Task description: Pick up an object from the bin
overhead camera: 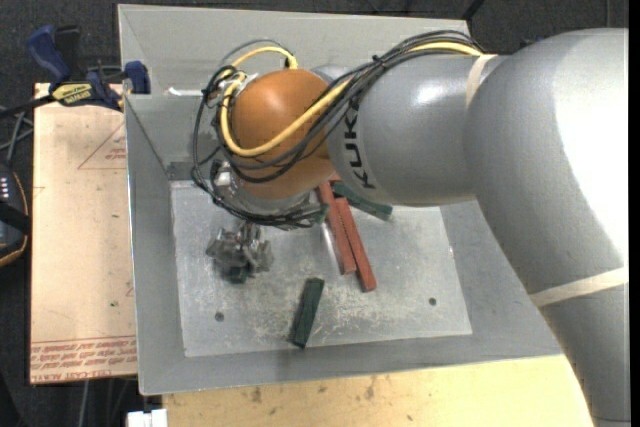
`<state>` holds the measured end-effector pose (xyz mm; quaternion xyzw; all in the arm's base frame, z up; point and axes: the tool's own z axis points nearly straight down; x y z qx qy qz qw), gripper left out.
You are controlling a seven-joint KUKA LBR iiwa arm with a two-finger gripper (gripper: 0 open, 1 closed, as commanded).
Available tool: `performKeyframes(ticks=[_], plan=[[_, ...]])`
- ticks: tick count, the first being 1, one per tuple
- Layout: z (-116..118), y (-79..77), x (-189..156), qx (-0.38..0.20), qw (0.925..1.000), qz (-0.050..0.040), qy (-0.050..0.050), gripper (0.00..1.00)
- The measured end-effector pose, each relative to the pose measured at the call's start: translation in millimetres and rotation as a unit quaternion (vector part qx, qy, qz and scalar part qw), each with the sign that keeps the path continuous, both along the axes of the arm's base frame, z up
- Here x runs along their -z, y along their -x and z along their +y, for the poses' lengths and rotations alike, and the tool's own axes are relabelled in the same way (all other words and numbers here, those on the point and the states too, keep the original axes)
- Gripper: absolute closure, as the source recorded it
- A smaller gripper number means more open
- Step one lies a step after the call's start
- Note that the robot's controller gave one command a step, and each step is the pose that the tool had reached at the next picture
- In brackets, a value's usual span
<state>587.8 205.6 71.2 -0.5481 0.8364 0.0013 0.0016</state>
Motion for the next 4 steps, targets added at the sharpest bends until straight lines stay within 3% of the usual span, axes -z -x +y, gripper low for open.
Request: performKeyframes(ticks=[4], plan=[[0.4,0.4,-11.4,0.001,1.0000,0.0001,0.000,1.00]])
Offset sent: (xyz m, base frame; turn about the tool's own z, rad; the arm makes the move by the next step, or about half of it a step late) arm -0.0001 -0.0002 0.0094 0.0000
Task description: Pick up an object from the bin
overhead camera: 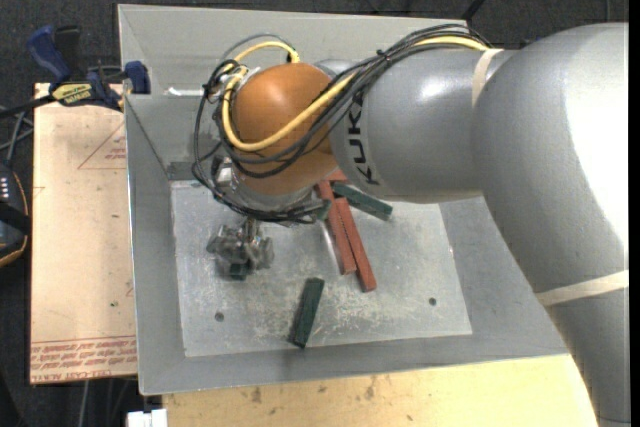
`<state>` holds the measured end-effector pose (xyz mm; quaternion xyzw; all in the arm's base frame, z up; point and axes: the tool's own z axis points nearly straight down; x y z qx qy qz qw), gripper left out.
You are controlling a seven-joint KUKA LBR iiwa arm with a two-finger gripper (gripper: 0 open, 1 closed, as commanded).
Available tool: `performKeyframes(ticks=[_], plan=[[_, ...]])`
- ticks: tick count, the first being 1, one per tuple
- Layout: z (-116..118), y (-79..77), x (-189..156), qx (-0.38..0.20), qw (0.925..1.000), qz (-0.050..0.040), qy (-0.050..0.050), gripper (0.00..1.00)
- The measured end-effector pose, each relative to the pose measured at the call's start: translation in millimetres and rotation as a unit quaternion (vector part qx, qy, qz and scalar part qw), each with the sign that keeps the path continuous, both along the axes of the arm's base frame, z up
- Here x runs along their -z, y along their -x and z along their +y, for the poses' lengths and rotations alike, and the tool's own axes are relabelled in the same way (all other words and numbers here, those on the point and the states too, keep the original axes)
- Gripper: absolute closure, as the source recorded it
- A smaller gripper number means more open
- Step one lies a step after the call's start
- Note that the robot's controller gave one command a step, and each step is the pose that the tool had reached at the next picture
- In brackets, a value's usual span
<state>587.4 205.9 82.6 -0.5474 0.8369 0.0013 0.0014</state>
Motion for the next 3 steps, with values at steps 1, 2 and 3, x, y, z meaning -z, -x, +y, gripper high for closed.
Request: performKeyframes(ticks=[1,2,3], plan=[[0.0,0.8,-6.7,0.000,1.0000,0.0015,0.000,1.00],[-0.4,2.8,-27.6,0.000,1.0000,0.0049,0.002,1.00],[0.2,0.8,-49.6,0.000,1.0000,0.0009,0.001,1.00]])
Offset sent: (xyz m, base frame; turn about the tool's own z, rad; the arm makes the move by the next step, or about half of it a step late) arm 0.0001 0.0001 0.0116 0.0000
